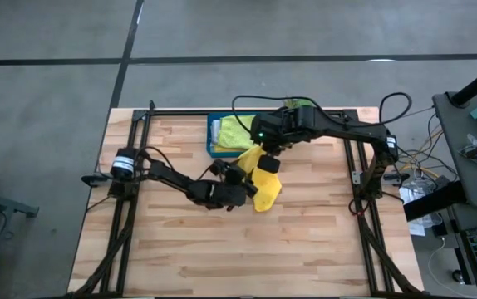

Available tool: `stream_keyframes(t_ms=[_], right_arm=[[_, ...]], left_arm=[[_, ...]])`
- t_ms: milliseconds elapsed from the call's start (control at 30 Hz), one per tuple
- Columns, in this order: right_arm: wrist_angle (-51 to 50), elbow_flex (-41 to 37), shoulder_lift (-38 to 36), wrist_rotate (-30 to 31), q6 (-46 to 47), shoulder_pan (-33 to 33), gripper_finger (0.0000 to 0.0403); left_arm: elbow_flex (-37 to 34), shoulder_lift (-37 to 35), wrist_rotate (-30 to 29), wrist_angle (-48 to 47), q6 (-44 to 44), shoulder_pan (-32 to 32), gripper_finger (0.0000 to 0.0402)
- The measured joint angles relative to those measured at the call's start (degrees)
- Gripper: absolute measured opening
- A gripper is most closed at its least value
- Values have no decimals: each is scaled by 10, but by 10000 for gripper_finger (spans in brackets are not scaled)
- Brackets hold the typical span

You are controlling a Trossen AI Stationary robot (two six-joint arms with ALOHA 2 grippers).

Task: Fold microfiber towels
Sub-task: Fold the yellow microfiber cloth

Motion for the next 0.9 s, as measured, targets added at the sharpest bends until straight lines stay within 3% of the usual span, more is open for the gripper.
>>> stream_keyframes(t_ms=[200, 500, 667, 900], right_arm=[[-21, -1, -2, 0, 0, 0, 8], [-30, -1, -24, 0, 2, 3, 8], [-39, -1, -42, -14, -21, 9, 8], [-73, -1, -68, -46, -47, 34, 8]], left_arm=[[-3, -18, 7, -117, -55, 0, 230], [-7, -38, 60, -176, -61, 0, 92], [-7, -69, 111, -196, -2, -1, 11], [-4, -181, 261, -241, 129, -12, 2]])
